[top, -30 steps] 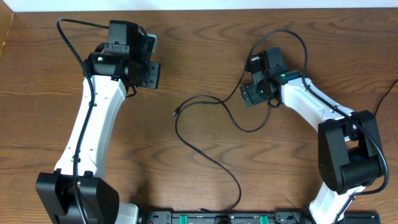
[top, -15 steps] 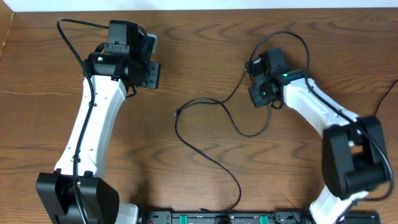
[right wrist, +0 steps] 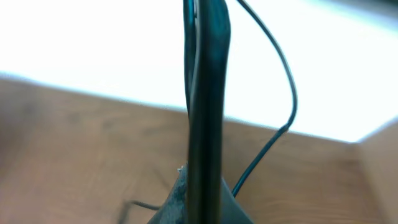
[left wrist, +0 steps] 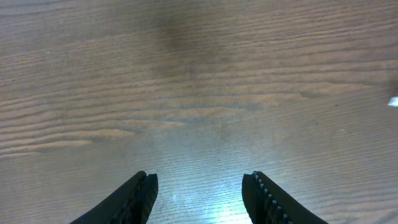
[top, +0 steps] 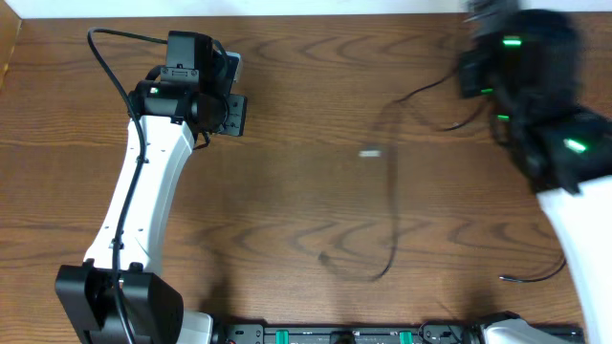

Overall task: Untangle cables
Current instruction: 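Pull the black cable rightward off the table edge with the right gripper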

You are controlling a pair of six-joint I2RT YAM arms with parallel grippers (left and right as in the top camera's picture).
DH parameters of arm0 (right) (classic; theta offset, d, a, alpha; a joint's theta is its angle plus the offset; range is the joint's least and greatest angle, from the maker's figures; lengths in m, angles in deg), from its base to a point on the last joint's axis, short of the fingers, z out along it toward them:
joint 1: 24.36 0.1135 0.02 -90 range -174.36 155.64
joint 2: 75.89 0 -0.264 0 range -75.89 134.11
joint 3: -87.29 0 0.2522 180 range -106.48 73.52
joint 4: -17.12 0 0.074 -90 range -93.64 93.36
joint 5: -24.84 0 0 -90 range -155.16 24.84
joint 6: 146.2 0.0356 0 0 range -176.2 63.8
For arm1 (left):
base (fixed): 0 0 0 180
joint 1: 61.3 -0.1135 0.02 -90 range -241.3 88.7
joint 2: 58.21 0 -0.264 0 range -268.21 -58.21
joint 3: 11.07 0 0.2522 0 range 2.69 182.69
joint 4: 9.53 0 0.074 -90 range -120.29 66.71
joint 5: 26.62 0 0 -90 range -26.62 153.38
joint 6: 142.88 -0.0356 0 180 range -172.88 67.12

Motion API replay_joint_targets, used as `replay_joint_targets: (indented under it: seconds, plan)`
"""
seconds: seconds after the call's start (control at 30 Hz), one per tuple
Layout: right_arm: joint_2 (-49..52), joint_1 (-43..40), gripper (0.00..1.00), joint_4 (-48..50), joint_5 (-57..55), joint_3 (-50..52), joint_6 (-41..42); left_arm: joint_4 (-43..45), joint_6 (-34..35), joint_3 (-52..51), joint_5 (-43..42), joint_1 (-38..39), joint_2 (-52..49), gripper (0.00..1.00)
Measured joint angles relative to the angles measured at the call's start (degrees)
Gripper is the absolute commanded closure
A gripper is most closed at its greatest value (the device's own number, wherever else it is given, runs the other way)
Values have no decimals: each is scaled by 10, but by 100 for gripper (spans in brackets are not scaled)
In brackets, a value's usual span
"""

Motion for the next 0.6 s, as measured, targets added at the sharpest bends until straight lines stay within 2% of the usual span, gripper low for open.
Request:
replay_joint_targets:
  seconds: [0.23,0.6]
  plan:
    - [-32,-123,99,17,-27,-51,-1,0,0,0,0,0,0,50]
    - [1,-329,99,93,-18,-54,-2,-2,0,0,0,0,0,49]
